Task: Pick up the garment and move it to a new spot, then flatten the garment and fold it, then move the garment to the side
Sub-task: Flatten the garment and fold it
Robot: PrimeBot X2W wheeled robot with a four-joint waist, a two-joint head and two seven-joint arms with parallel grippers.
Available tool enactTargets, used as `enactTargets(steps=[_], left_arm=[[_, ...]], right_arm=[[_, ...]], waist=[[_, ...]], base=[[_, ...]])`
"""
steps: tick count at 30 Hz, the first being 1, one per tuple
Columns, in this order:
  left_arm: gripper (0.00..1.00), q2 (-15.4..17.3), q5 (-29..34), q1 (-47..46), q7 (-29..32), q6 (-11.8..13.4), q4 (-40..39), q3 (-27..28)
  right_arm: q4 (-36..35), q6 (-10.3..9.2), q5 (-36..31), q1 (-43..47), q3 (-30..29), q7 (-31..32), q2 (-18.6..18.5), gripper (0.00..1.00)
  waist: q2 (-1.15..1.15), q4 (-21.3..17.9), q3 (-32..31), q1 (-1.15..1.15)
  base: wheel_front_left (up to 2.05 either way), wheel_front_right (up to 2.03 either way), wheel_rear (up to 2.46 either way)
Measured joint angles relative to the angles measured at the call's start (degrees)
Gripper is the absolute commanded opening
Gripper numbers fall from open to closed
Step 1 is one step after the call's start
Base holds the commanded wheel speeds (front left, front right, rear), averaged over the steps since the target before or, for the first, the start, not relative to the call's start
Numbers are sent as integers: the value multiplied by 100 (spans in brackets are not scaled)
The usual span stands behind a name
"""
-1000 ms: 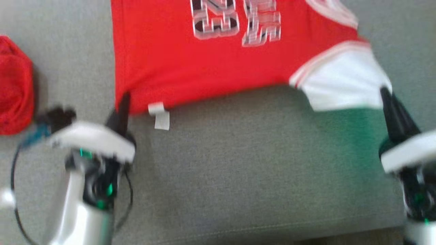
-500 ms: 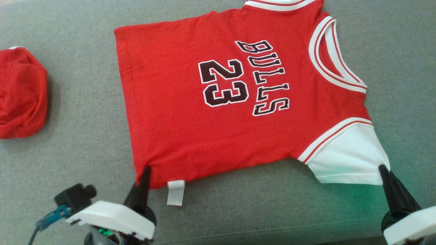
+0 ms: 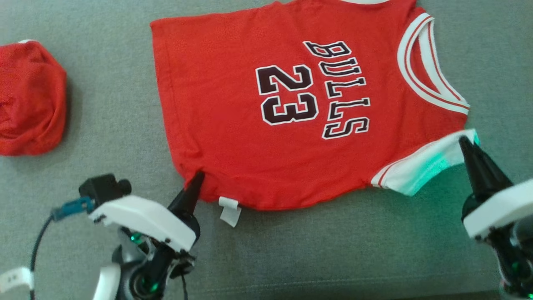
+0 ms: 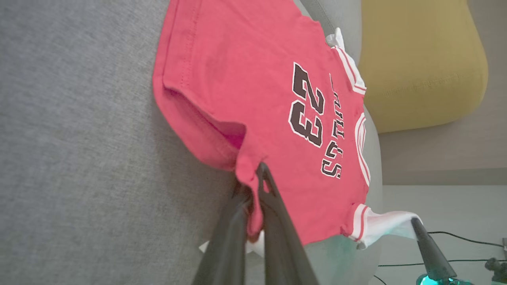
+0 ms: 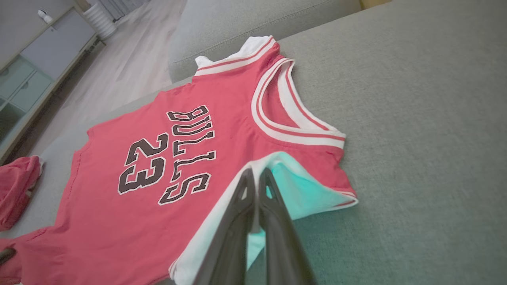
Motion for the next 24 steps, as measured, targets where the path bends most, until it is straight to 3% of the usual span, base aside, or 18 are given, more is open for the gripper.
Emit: enactTargets(steps=[5, 24], left_arm=[[0, 231, 16, -353, 420, 244, 0, 9], [0, 212, -393, -1469, 1777, 1734, 191, 192]], right_arm=[[155, 0, -125, -461, 37, 349, -249, 0], [1559, 0, -347, -2258, 900, 1021, -1279, 0]], waist=[[0, 62, 79, 0], [0, 207, 304, 0]], base=[[0, 0, 0], [0, 0, 0]])
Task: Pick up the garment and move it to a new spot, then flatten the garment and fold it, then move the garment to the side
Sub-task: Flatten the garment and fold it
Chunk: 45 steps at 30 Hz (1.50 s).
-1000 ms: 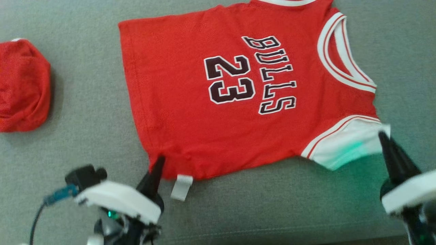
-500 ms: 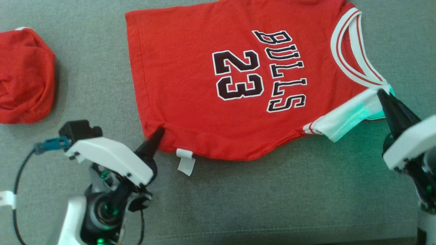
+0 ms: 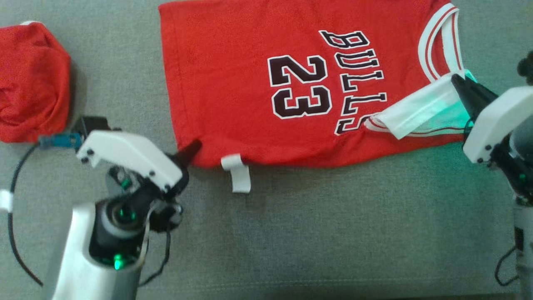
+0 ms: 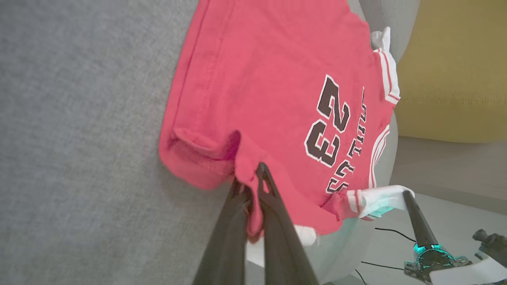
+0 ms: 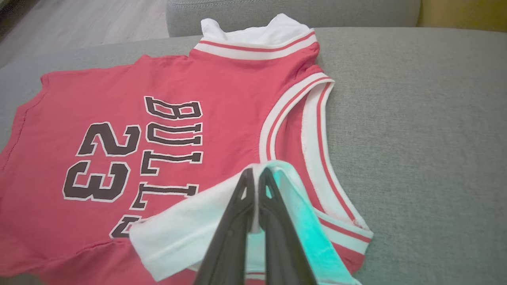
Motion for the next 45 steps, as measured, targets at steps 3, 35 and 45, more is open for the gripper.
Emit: enactTargets(steps=[3, 35, 45], left_arm=[[0, -8, 9, -334, 66, 197, 151, 60], [100, -79, -176, -528, 324, 500, 426, 285], [100, -270, -458, -534, -198, 539, 611, 779]], right_arm=[[190, 0, -36, -191, 84, 11, -20, 0], [1121, 0, -93, -765, 525, -492, -153, 100], [1141, 0, -30, -749, 347, -928, -151, 100]], waist=[[0, 27, 42, 0], [0, 57, 122, 0], [0, 13, 30, 0]], base=[[0, 0, 0], [0, 0, 0], [0, 0, 0]])
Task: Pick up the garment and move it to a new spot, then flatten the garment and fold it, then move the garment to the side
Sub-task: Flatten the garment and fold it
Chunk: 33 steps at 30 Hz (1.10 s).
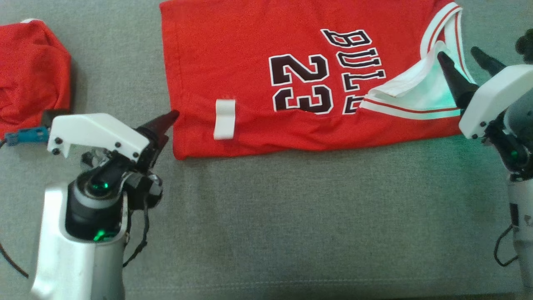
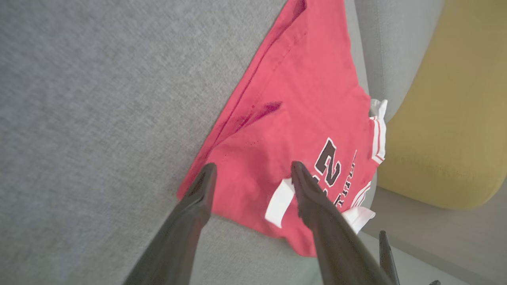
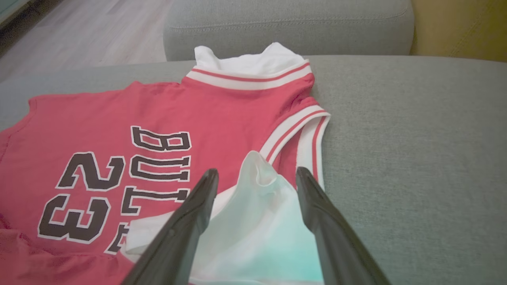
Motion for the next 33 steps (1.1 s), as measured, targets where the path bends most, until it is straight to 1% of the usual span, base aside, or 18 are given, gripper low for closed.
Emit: enactTargets(steps=[1, 2, 5, 6, 8, 10, 12, 15, 19, 24, 33], left_arm=[[100, -16, -5, 0, -86, -3, 0, 48], [100, -26, -27, 1, -153, -58, -4, 108], [100, 7, 56, 33, -360, -388, -116, 43], [100, 49, 110, 69, -382, -517, -182, -62], [100, 233, 367, 254, -508, -798, -299, -334], [100, 420, 595, 538, -597, -1021, -301, -550], [100, 702, 990, 781, -800, -1261, -205, -827], [100, 932, 1357, 871, -1046, -1457, 21, -996], [100, 969, 1627, 791, -1290, -1611, 216, -1174], [100, 968, 1635, 692, -1360, -1717, 328, -1204], [100, 969, 1745, 419, -1417, -1887, 539, -1391]], right_arm=[[-41, 0, 16, 13, -36, -26, -1, 100], [-98, 0, 22, 29, -79, -54, -3, 100], [-338, 0, 4, 189, -189, -90, -19, 100], [-421, 0, -54, 299, -203, -109, -51, 100], [-531, 0, -186, 569, -234, -107, -147, 100], [-609, 0, -346, 862, -234, -19, -311, 100], [-635, 0, -416, 1079, -260, 124, -396, 100], [-659, 0, -459, 1201, -288, 255, -389, 100], [-647, 0, -534, 1164, -437, 383, -383, 100], [-498, 0, -535, 1124, -410, 592, -352, 100], [-220, 0, -576, 757, -401, 996, -271, 100]], waist=[[0, -18, -10, 0], [0, -38, -20, 0], [0, -97, -72, 0], [0, -113, -93, 0], [0, -144, -131, 0], [0, -169, -139, 0], [0, -188, -110, 0], [0, -204, -32, 0], [0, -212, 75, 0], [0, -175, 152, 0], [0, -33, 267, 0]], base=[[0, 0, 0], [0, 0, 0], [0, 0, 0], [0, 0, 0], [0, 0, 0], [0, 0, 0], [0, 0, 0], [0, 0, 0], [0, 0, 0], [0, 0, 0], [0, 0, 0]])
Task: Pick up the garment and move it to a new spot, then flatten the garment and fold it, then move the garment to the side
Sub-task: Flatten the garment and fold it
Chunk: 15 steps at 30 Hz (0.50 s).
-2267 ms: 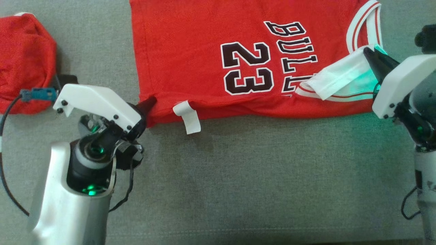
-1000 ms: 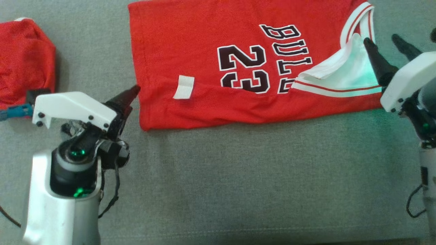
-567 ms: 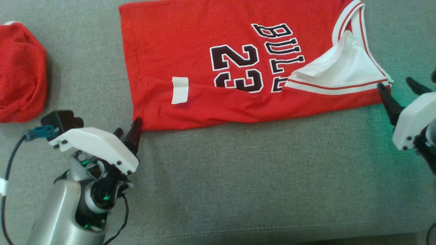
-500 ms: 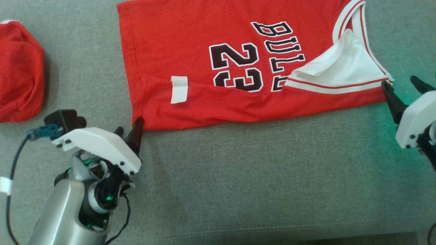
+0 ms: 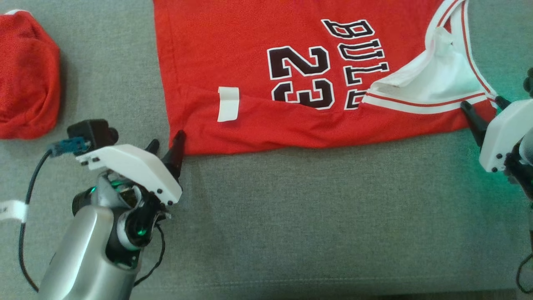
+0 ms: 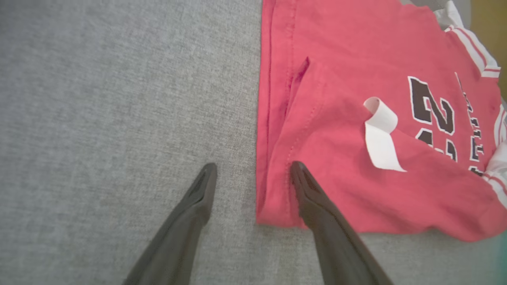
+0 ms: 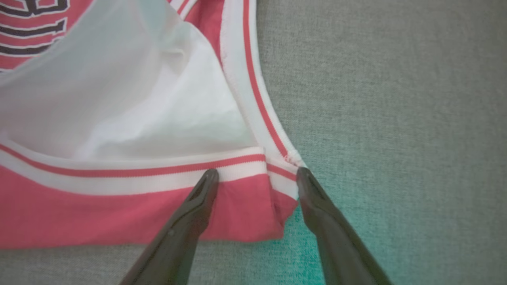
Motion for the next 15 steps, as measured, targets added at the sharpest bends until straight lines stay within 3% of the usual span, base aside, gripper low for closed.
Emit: enactTargets(steps=[15], left_arm=[[100, 411, 285, -175, 445, -230, 99, -449]], right_arm=[[3, 0, 153, -53, 249, 488, -212, 100]], waist=[[0, -6, -68, 0]], base=[[0, 0, 0]])
